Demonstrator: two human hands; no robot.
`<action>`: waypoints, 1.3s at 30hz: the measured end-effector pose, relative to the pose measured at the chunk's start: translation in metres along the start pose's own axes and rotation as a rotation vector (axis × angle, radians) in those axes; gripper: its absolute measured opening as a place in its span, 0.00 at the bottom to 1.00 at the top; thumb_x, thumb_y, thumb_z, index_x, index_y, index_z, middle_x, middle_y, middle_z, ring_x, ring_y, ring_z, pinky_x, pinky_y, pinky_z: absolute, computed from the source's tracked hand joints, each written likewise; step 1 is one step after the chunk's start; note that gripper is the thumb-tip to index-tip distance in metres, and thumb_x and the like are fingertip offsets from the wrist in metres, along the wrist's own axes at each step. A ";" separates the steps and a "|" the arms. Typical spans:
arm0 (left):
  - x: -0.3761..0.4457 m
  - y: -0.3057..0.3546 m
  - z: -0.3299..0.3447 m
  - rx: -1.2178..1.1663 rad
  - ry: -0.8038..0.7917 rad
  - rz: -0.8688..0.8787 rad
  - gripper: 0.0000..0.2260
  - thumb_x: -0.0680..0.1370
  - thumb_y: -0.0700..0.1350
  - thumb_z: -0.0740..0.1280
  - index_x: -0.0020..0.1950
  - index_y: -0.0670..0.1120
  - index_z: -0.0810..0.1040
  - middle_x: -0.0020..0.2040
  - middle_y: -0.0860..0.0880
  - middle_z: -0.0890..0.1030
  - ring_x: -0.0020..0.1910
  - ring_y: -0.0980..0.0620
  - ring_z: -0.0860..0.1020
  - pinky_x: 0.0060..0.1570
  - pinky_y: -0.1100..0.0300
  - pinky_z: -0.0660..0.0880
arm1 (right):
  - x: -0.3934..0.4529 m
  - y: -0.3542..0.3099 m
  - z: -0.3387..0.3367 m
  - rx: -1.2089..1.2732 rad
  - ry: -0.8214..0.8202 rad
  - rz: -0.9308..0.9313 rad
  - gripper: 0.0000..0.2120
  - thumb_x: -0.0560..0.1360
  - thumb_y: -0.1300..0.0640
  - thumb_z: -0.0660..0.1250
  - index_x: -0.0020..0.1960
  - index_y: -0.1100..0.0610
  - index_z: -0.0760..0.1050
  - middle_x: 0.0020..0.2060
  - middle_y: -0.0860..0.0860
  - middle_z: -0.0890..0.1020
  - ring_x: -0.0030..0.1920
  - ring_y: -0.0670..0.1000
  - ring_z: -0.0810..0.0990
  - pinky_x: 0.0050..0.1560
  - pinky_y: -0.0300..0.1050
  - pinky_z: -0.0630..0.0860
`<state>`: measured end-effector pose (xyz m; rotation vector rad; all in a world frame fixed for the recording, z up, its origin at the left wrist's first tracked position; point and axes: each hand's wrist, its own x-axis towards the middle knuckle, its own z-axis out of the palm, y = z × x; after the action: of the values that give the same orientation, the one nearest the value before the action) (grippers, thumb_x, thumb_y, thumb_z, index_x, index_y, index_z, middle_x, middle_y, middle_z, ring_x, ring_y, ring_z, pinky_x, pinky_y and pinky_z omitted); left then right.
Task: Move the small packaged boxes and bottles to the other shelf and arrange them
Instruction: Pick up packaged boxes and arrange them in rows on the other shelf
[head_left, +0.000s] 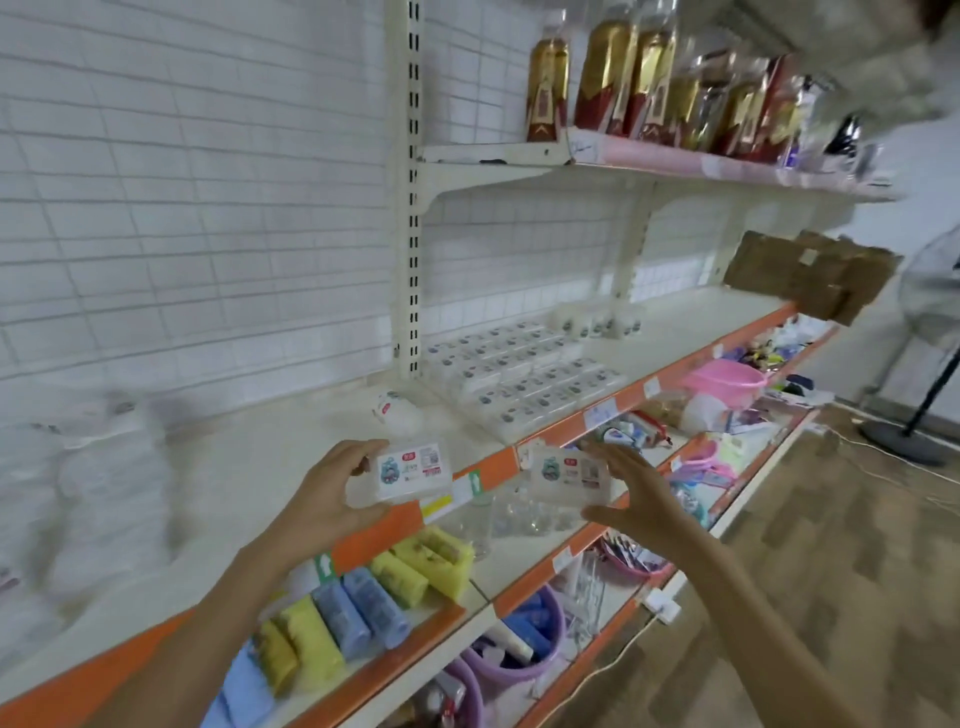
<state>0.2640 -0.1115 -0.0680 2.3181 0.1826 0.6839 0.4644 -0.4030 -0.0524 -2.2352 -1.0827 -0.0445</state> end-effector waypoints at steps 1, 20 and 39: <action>0.007 0.008 0.016 -0.012 0.000 0.004 0.31 0.60 0.58 0.67 0.61 0.49 0.70 0.54 0.57 0.72 0.53 0.72 0.70 0.52 0.80 0.64 | -0.006 0.015 -0.013 0.001 0.009 0.018 0.35 0.66 0.62 0.75 0.70 0.54 0.66 0.64 0.51 0.70 0.62 0.51 0.70 0.60 0.42 0.68; 0.108 0.108 0.196 0.065 0.010 -0.070 0.29 0.64 0.46 0.76 0.63 0.50 0.70 0.53 0.56 0.72 0.54 0.55 0.72 0.46 0.80 0.64 | -0.019 0.196 -0.125 0.069 0.019 0.047 0.35 0.66 0.61 0.75 0.70 0.54 0.65 0.59 0.45 0.70 0.56 0.46 0.73 0.48 0.27 0.69; 0.288 0.043 0.228 0.184 0.119 -0.220 0.30 0.67 0.41 0.75 0.67 0.49 0.69 0.61 0.55 0.69 0.59 0.56 0.69 0.57 0.63 0.66 | 0.240 0.274 -0.129 0.069 -0.198 -0.143 0.34 0.68 0.55 0.75 0.70 0.54 0.65 0.62 0.49 0.70 0.59 0.48 0.73 0.61 0.42 0.72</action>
<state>0.6257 -0.1887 -0.0570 2.3841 0.5677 0.7185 0.8486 -0.4338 -0.0267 -2.1315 -1.3283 0.1552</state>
